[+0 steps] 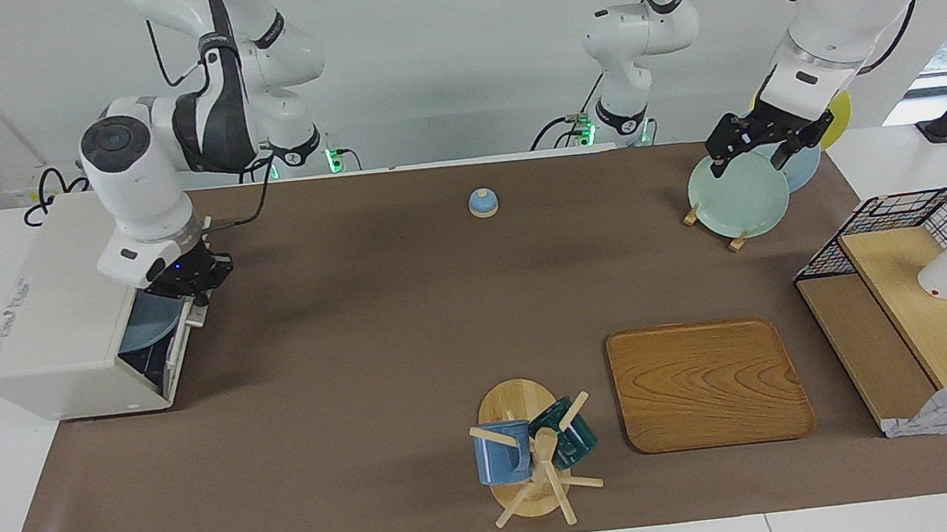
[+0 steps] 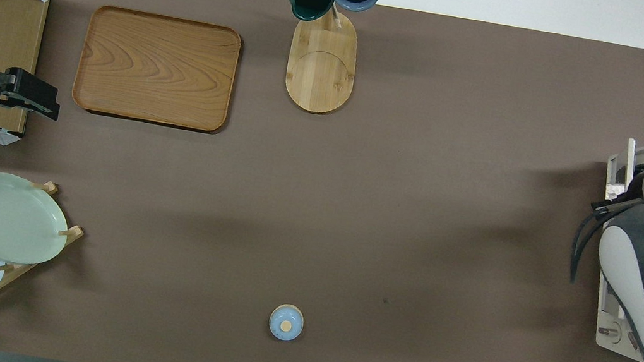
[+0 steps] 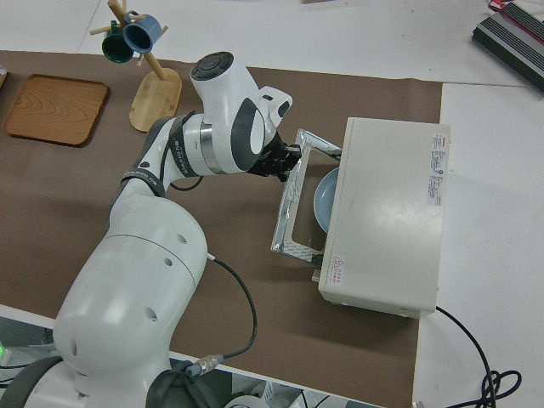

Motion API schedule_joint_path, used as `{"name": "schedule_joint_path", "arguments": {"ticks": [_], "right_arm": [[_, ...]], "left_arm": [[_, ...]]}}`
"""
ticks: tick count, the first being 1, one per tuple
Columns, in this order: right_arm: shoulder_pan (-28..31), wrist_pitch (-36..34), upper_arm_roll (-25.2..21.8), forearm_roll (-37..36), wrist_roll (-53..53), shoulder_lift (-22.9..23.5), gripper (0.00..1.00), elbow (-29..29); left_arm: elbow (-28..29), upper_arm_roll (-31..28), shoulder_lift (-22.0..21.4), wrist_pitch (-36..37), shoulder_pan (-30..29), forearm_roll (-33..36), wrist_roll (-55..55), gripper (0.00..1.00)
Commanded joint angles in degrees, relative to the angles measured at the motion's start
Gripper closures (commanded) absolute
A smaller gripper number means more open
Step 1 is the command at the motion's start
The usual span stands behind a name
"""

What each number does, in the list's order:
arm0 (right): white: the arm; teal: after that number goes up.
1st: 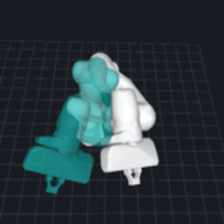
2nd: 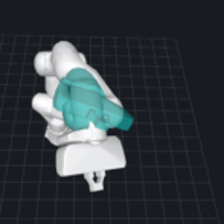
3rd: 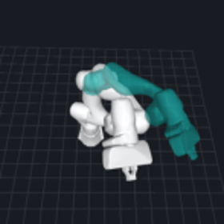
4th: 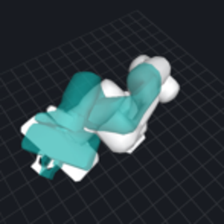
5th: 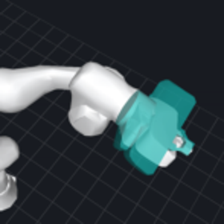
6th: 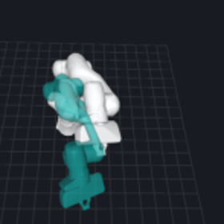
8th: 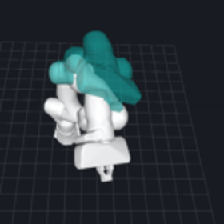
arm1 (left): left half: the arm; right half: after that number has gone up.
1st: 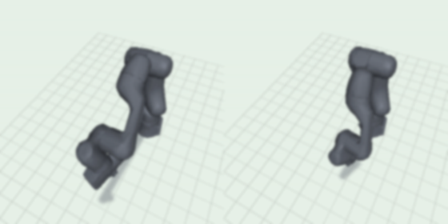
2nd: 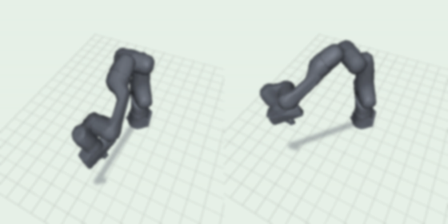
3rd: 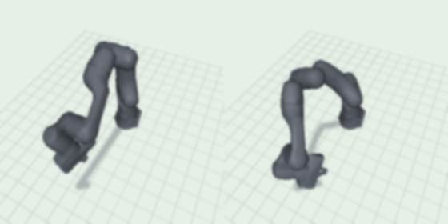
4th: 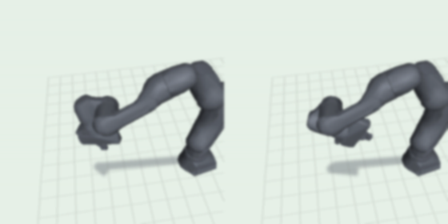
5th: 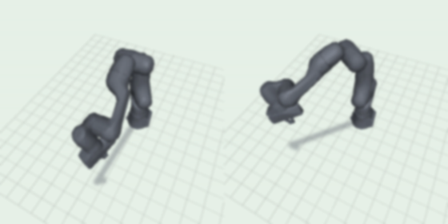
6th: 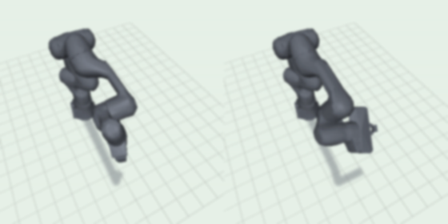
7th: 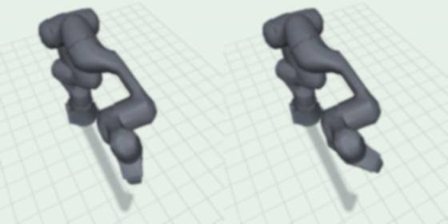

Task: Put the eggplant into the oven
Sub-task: 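Push the oven door shut with the right gripper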

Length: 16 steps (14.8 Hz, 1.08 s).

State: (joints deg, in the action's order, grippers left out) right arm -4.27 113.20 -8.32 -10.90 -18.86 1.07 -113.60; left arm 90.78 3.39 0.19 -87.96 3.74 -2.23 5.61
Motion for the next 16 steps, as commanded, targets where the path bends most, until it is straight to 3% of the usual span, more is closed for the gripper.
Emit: {"name": "schedule_joint_path", "arguments": {"ticks": [1,4,6,12,15,16], "right_arm": [[4.26,0.62,-0.29,-1.40,-5.03,1.13,1.00,-0.13],[4.62,0.10,-0.29,-1.23,-5.48,0.17,1.00,0.30],[4.62,-4.80,-0.29,0.69,-5.13,0.16,1.00,3.19],[4.01,-18.52,0.23,4.66,-4.87,0.43,0.82,16.72],[3.40,-19.68,0.58,4.92,-1.37,0.60,0.81,17.88],[2.52,-19.77,1.02,5.53,0.30,0.60,0.76,18.06]], "left_arm": [[-0.07,0.65,-0.10,0.50,-0.84,-0.32,0.54,0.00],[-0.07,0.65,-0.19,0.50,-0.92,-0.32,0.54,0.00],[-0.07,0.65,-0.19,0.59,-0.92,-0.32,0.54,0.00],[-0.07,0.74,-0.19,0.51,-0.84,-0.32,0.54,0.00],[-0.07,0.65,-0.10,0.50,-0.84,-0.32,0.54,0.00],[-0.07,0.65,-0.10,0.50,-0.84,-0.32,0.54,0.00]]}}
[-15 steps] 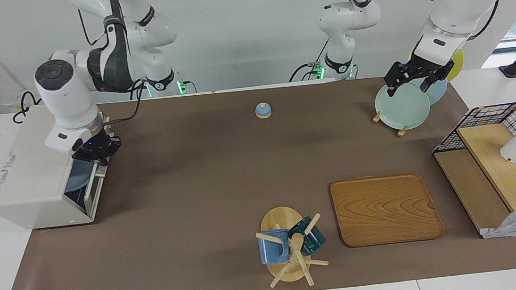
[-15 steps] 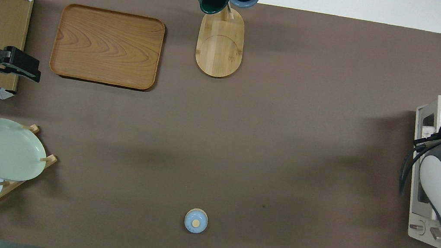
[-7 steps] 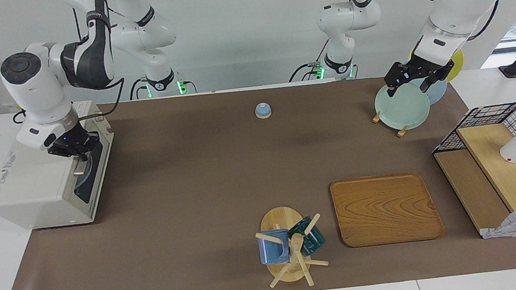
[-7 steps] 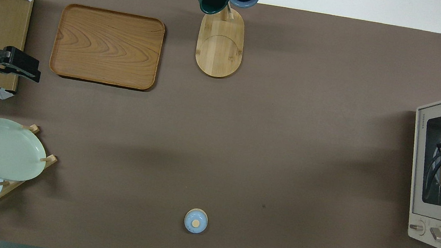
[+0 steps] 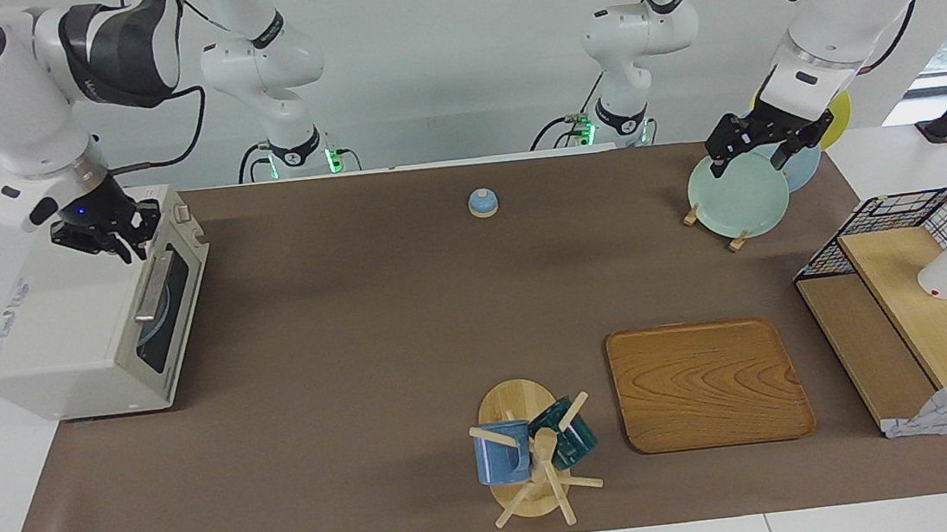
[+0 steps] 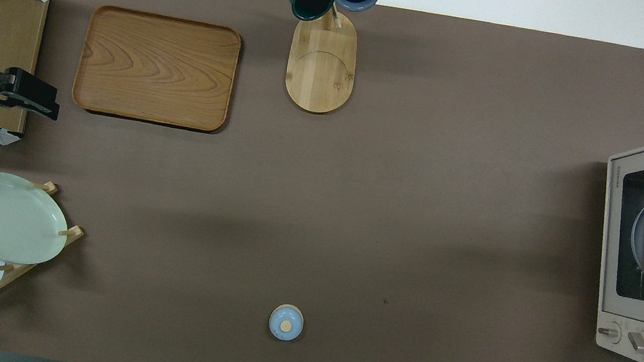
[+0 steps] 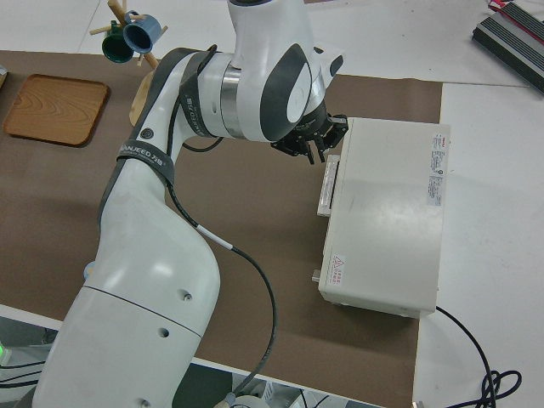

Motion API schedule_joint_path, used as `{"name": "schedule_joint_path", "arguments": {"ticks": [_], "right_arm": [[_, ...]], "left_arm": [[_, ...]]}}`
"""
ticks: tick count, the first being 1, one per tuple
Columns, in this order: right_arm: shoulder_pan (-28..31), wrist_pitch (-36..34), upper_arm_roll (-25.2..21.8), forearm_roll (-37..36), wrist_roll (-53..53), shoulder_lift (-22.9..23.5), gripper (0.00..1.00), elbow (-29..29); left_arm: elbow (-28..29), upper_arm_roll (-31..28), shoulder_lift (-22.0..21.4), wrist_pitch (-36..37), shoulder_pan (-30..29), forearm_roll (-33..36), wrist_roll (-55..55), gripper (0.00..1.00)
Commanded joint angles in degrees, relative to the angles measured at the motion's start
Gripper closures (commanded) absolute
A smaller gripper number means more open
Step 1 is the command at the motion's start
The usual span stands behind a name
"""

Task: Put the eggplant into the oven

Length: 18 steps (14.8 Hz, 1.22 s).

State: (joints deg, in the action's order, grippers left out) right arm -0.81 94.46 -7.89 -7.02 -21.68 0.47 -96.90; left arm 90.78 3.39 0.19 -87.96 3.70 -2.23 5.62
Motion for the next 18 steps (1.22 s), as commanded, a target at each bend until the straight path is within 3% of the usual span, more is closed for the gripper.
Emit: {"name": "schedule_joint_path", "arguments": {"ticks": [1,3,4,15,18], "right_arm": [[-1.73,-1.30,0.85,2.10,4.44,1.29,0.64,1.63],[-2.97,-2.09,1.12,3.85,8.91,1.38,0.06,1.81],[-3.06,-2.09,1.03,5.17,10.85,1.38,0.00,1.81],[-7.80,-3.06,2.88,6.50,19.40,0.59,0.00,-0.38],[-6.06,-1.48,2.53,6.50,18.87,0.32,0.00,-1.36]], "left_arm": [[-0.08,0.65,-0.19,0.50,-0.80,-0.32,0.54,0.00],[-0.08,0.65,-0.19,0.59,-0.81,-0.32,0.54,0.00],[-0.08,0.65,-0.19,0.51,-0.80,-0.32,0.54,0.00],[0.01,0.65,-0.19,0.50,-0.89,-0.32,0.54,0.00],[-0.08,0.65,-0.10,0.50,-0.81,-0.32,0.54,0.00]]}}
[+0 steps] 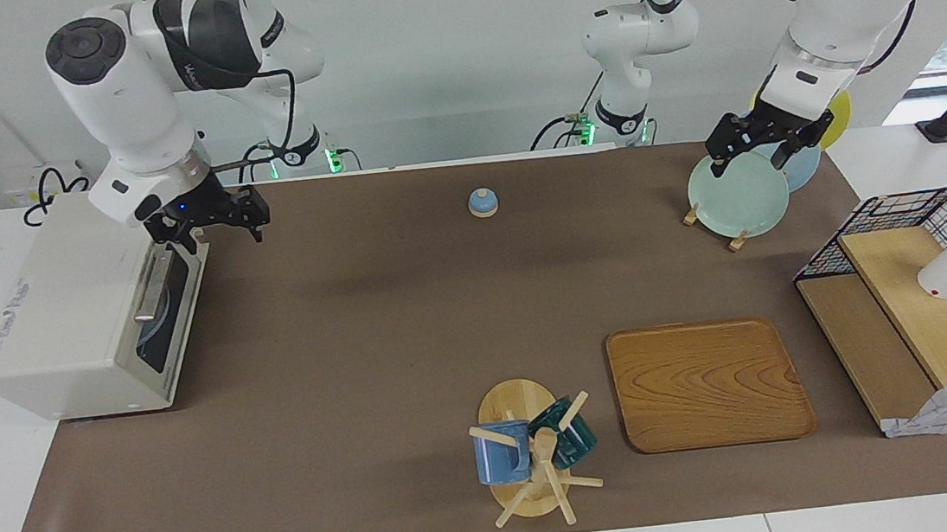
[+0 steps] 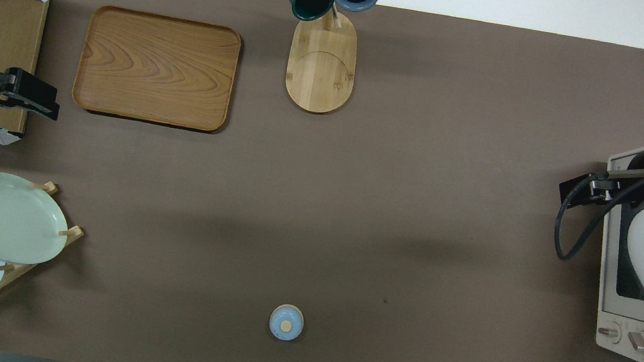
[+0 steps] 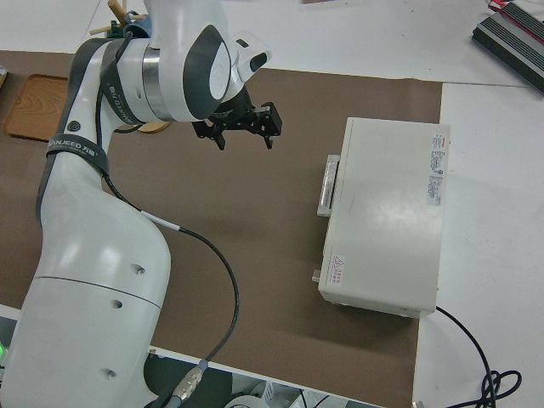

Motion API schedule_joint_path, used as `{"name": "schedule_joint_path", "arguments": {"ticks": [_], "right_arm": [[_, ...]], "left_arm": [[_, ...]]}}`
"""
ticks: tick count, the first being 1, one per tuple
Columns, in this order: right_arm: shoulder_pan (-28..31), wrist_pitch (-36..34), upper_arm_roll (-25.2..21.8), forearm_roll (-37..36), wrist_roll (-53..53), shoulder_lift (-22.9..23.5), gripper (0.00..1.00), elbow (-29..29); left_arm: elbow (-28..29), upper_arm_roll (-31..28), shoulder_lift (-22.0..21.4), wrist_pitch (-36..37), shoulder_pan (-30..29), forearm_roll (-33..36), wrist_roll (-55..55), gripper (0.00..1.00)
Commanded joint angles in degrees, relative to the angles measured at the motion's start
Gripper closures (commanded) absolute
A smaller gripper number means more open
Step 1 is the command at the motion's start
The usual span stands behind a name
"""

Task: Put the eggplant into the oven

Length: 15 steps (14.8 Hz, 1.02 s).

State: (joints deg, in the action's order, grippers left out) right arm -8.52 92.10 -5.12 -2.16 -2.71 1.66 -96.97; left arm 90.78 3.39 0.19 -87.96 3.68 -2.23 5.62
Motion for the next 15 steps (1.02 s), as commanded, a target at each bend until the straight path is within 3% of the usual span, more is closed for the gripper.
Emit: {"name": "schedule_joint_path", "arguments": {"ticks": [1,12,15], "right_arm": [[2.45,0.89,-0.25,1.63,0.16,-0.78,0.00,-1.29],[2.37,1.85,-3.58,1.72,-0.81,-2.89,0.00,-3.40],[2.02,1.85,-5.51,1.02,-1.50,-3.94,0.00,-1.39]], "left_arm": [[-0.08,0.65,-0.19,0.50,-0.78,-0.32,0.53,0.00],[0.01,0.65,-0.19,0.50,-0.87,-0.32,0.53,0.00],[0.01,0.65,-0.19,0.50,-0.78,-0.32,0.53,0.00]]}}
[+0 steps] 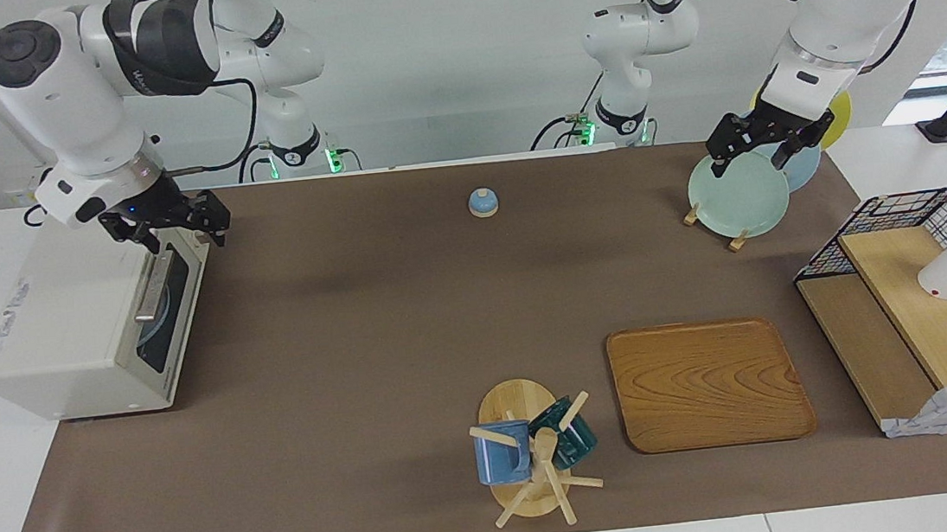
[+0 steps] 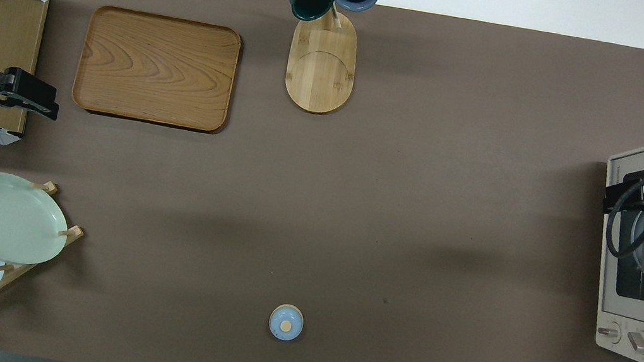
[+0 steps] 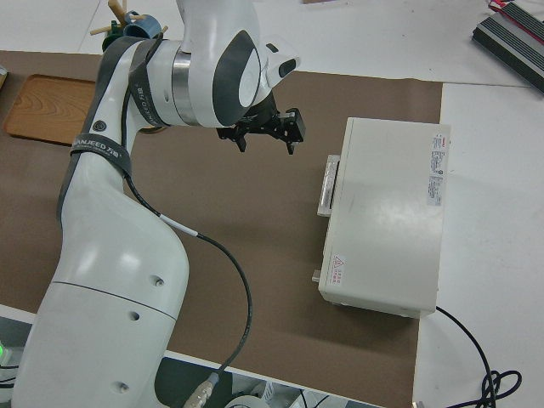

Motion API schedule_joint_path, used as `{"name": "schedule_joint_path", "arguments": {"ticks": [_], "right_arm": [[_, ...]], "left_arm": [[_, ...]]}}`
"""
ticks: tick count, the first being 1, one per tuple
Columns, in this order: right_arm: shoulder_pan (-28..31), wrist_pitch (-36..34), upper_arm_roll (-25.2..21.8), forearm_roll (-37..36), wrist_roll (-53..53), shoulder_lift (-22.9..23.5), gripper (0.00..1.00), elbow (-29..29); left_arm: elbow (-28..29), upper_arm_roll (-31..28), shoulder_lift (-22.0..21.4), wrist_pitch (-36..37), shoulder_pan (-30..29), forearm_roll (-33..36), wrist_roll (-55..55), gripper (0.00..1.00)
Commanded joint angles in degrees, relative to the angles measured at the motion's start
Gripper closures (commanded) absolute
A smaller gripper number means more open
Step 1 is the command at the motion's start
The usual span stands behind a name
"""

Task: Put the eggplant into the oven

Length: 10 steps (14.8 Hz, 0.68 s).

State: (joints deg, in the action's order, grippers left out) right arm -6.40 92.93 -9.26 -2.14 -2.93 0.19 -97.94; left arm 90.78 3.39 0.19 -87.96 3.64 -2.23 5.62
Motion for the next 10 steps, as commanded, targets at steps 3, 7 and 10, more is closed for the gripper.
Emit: {"name": "schedule_joint_path", "arguments": {"ticks": [3,7,10], "right_arm": [[-0.11,0.15,-2.34,1.52,-1.72,-3.36,0.00,-0.84],[0.42,0.23,-2.34,1.61,-1.81,-3.10,0.00,-0.84],[0.86,0.23,-2.34,1.61,-1.81,-3.27,0.00,-0.93]], "left_arm": [[-0.08,0.65,-0.10,0.50,-0.74,-0.32,0.53,0.00],[-0.08,0.65,-0.10,0.50,-0.74,-0.32,0.53,0.00],[-0.08,0.65,-0.10,0.50,-0.82,-0.32,0.53,0.00]]}}
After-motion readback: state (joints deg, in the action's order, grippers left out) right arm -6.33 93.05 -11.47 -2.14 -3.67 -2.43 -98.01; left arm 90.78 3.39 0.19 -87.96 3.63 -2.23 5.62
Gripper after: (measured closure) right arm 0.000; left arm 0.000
